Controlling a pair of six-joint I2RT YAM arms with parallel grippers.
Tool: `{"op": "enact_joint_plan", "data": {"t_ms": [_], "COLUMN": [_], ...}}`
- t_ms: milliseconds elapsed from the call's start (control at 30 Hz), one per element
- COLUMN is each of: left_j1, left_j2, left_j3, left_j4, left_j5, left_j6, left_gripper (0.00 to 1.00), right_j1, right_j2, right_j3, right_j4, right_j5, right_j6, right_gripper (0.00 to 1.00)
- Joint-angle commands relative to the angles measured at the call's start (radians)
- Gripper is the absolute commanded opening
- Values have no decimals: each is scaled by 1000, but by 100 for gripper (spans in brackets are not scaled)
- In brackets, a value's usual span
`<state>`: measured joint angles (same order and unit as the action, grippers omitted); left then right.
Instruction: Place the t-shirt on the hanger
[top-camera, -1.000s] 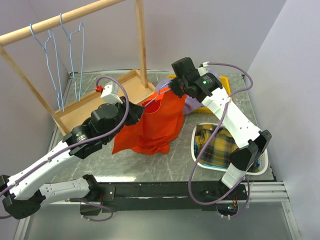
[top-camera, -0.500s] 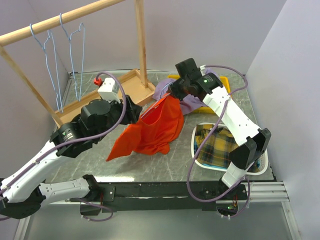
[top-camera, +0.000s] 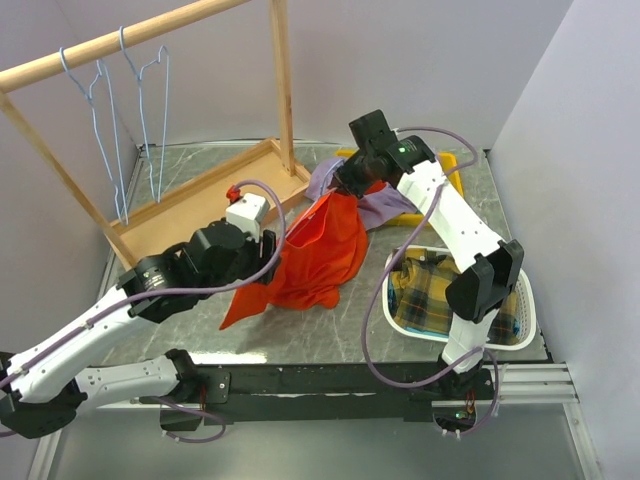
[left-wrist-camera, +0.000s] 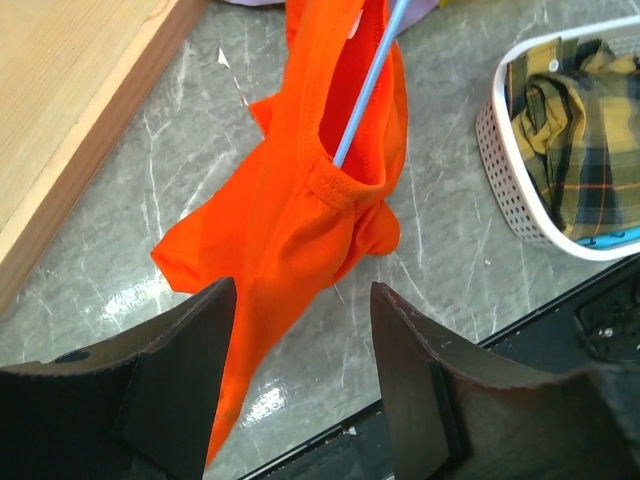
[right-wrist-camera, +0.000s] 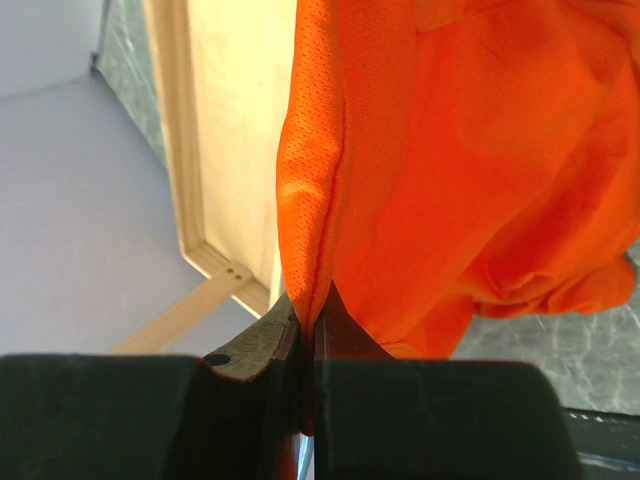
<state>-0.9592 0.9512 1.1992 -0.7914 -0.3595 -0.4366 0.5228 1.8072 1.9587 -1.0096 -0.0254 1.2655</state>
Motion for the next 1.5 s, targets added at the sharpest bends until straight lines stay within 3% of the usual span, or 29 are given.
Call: {"op": "enact_joint_plan", "data": {"t_ms": [0, 267, 400, 533, 733, 833, 867, 933, 967, 1067, 1167, 1300, 1467], "left_j1": [-21, -78, -96, -104, -115, -124, -127, -128, -128, -128, -128, -128, -128], "left_j2": [14, 101, 123, 133, 133, 104, 94, 64, 54, 14, -17, -52, -71], "left_j3": [-10, -23, -16, -12, -30, -52, -61, -69, -73, -82, -78, -43, 114], "left_j4": [17, 72, 122, 185, 244, 262, 262, 261, 258, 251, 219, 146, 3], "left_j5": [-16, -101, -176, -209, -254, -251, -246, -242, -239, -222, -202, -180, -145], "left_j6": [47, 88, 111, 142, 151, 142, 138, 128, 121, 96, 55, -5, -50], "left_gripper": [61, 55, 40, 31, 4, 1, 1, 1, 1, 1, 1, 1, 1], "right_j1": [-7, -7, -3, 11, 23, 23, 23, 23, 23, 22, 13, -3, -20], "right_j2": [7, -25, -45, -74, -100, -105, -108, -138, -155, -256, -324, -410, -578], "right_j3": [75, 74, 72, 48, 35, 39, 37, 5, -19, -95, -133, -185, -467], "right_j4": [-14, -21, -24, -12, 19, 45, 52, 104, 133, 252, 330, 392, 610], "right_j5": [-54, -88, -97, -105, -137, -157, -157, -148, -143, -130, -113, -31, -58], "right_j6": [-28, -21, -28, -26, -58, -119, -142, -208, -227, -314, -388, -481, -584], "right_gripper": [0, 0, 0, 0, 0, 14, 25, 39, 54, 77, 86, 88, 91]}}
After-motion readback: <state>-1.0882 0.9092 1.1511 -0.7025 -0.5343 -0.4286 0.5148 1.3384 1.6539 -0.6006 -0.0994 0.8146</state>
